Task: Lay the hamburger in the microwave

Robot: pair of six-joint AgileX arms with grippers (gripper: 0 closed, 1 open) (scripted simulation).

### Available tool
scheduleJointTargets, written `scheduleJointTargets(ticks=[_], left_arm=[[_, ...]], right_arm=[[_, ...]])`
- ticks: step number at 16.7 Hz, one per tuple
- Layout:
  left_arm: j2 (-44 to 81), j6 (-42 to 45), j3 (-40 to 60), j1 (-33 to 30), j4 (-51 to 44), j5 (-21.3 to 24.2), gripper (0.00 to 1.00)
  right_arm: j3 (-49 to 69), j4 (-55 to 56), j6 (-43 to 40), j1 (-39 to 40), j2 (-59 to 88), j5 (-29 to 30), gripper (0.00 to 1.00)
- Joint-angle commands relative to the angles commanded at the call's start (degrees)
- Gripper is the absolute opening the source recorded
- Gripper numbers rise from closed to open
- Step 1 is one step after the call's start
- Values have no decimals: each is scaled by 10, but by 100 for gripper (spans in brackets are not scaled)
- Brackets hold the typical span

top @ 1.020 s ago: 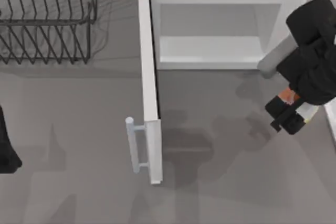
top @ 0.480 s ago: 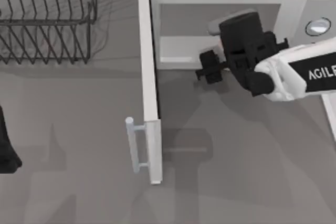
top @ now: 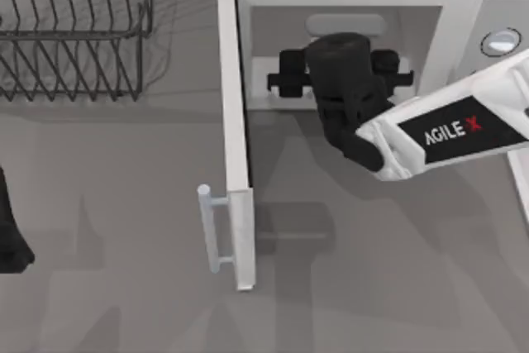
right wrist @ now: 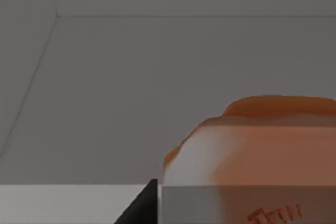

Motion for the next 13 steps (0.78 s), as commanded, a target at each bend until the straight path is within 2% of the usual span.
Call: scheduleJointTargets(ticks=[7, 13], left_arm=[[0, 0, 0, 0, 0, 0, 100], [0, 0, 0, 0, 0, 0, 100]], right_arm=[[17, -5, 0, -5, 4, -5, 0], [170, -64, -13, -30, 87, -23, 0]])
